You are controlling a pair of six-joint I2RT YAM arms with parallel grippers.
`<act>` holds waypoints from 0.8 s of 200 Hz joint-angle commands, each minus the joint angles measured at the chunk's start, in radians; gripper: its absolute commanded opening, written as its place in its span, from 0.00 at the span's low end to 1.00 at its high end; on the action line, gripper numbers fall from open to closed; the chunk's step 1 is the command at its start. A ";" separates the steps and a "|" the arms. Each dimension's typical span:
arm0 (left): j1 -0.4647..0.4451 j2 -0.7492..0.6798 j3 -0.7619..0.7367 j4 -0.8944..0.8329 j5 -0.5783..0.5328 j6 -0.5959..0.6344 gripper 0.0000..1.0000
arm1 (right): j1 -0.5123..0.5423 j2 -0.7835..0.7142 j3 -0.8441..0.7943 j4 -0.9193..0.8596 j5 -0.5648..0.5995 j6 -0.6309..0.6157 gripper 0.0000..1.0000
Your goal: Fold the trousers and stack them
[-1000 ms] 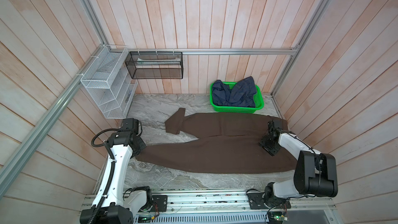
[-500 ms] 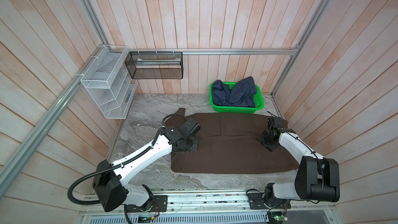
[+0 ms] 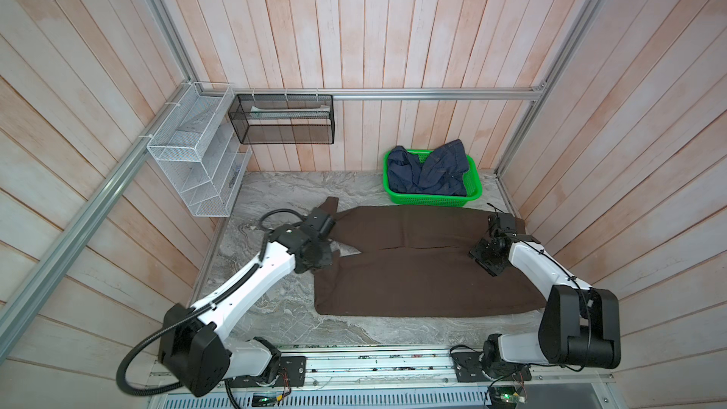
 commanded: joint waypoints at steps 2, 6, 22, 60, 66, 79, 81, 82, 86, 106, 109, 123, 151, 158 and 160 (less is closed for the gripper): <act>0.167 -0.089 -0.034 -0.190 -0.188 -0.018 0.00 | 0.005 0.006 0.011 0.000 0.008 0.001 0.57; 0.195 -0.091 -0.037 -0.190 -0.189 -0.005 0.00 | 0.005 0.009 0.010 0.001 0.008 0.001 0.57; 0.260 -0.067 -0.048 -0.191 -0.188 0.025 0.03 | 0.006 0.022 0.005 0.009 0.005 0.001 0.57; 0.275 0.009 -0.053 -0.206 -0.207 0.027 0.09 | 0.007 0.042 0.002 0.013 0.006 -0.005 0.57; 0.278 0.016 -0.053 -0.209 -0.209 0.028 0.10 | 0.006 0.042 0.001 0.013 0.006 -0.005 0.57; 0.282 0.031 -0.049 -0.221 -0.210 0.025 0.13 | 0.007 0.041 0.004 0.010 0.008 -0.006 0.57; 0.281 0.032 -0.049 -0.222 -0.209 0.025 0.14 | 0.007 0.041 0.005 0.010 0.008 -0.006 0.57; 0.281 0.033 -0.049 -0.223 -0.208 0.025 0.15 | 0.007 0.041 0.005 0.009 0.008 -0.007 0.57; 0.282 0.036 -0.048 -0.225 -0.206 0.025 0.20 | 0.006 0.041 0.007 0.008 0.011 -0.008 0.57; 0.282 0.056 -0.036 -0.240 -0.208 0.024 0.49 | 0.007 0.041 0.018 0.003 0.014 -0.010 0.57; 0.281 0.059 -0.033 -0.246 -0.210 0.022 0.51 | 0.007 0.041 0.020 0.001 0.014 -0.009 0.57; 0.282 0.065 -0.012 -0.271 -0.230 0.010 0.64 | 0.006 0.044 0.032 -0.006 0.013 -0.010 0.57; 0.280 0.055 0.068 -0.306 -0.230 0.021 0.78 | 0.007 0.038 0.044 -0.013 0.002 -0.011 0.58; 0.279 0.046 0.086 -0.290 -0.204 0.037 0.78 | 0.008 0.035 0.045 -0.013 -0.007 -0.010 0.58; 0.279 0.043 0.091 -0.283 -0.195 0.042 0.78 | 0.009 0.034 0.045 -0.012 -0.010 -0.009 0.58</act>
